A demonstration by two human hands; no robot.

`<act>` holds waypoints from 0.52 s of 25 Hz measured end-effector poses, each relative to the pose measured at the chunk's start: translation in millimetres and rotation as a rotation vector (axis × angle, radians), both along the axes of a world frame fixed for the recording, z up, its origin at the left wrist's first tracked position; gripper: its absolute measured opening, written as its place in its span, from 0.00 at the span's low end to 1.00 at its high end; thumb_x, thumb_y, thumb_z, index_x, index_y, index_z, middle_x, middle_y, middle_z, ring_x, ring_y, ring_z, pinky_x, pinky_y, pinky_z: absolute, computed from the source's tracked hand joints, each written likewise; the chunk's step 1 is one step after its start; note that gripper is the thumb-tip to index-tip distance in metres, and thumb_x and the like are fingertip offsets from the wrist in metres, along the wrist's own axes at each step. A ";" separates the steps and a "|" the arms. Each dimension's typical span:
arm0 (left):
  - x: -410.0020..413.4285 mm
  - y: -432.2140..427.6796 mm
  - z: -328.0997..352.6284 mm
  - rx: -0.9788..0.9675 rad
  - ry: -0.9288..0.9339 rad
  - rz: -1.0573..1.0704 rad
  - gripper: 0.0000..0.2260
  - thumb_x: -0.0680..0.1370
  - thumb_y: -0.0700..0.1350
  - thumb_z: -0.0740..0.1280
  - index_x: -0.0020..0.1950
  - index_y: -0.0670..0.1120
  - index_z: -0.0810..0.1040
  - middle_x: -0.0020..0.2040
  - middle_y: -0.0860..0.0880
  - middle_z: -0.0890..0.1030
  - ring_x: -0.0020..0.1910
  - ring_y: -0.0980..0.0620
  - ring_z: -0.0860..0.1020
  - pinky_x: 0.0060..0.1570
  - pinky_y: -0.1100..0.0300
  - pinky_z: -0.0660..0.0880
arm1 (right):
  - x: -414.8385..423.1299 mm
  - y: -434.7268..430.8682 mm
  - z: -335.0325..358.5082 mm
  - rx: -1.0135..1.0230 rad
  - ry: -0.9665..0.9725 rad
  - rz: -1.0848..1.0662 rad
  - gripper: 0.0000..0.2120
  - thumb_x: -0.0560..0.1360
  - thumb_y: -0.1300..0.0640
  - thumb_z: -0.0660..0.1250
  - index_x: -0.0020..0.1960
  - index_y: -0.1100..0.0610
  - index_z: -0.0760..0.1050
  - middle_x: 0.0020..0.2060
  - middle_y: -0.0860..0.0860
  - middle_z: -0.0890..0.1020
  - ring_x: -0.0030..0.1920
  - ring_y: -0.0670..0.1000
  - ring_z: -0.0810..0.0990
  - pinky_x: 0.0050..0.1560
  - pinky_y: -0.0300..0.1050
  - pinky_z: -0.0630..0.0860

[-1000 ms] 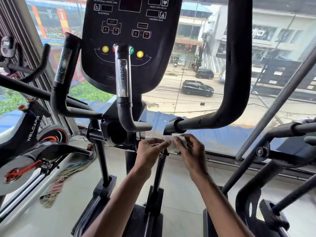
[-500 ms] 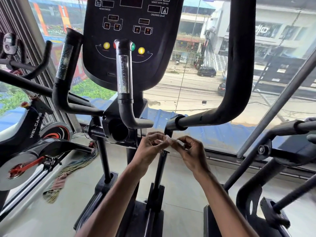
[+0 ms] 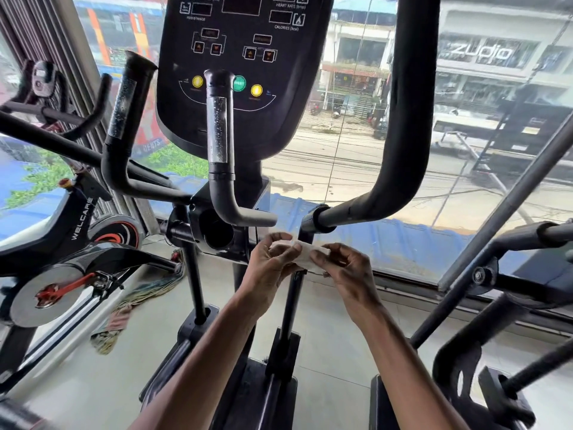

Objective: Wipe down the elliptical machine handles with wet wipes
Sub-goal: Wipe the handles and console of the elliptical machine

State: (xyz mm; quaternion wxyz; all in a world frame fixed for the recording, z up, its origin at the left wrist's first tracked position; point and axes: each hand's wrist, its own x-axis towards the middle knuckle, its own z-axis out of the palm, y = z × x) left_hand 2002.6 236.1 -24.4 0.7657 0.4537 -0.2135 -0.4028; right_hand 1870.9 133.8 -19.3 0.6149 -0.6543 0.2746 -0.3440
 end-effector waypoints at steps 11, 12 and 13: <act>-14.1 -12.2 1.3 0.334 -0.483 0.665 0.05 0.76 0.48 0.77 0.50 0.49 0.85 0.42 0.53 0.87 0.40 0.56 0.85 0.43 0.60 0.79 | -21.5 -4.8 15.3 -0.100 -0.028 -0.195 0.14 0.75 0.60 0.77 0.59 0.53 0.81 0.53 0.46 0.86 0.53 0.45 0.86 0.51 0.49 0.83; -15.8 -17.9 5.0 0.386 -0.550 0.731 0.06 0.76 0.49 0.76 0.50 0.49 0.84 0.43 0.54 0.87 0.38 0.60 0.83 0.42 0.63 0.76 | -21.4 -6.5 19.7 -0.156 -0.040 -0.246 0.17 0.75 0.60 0.78 0.62 0.54 0.79 0.57 0.46 0.85 0.56 0.44 0.84 0.51 0.46 0.83; -16.0 -25.6 8.2 0.420 -0.600 0.772 0.06 0.77 0.49 0.75 0.51 0.48 0.84 0.44 0.54 0.87 0.37 0.61 0.81 0.41 0.68 0.72 | -20.8 -8.2 24.0 -0.221 -0.065 -0.278 0.20 0.74 0.60 0.78 0.64 0.54 0.78 0.59 0.47 0.83 0.58 0.44 0.83 0.54 0.44 0.83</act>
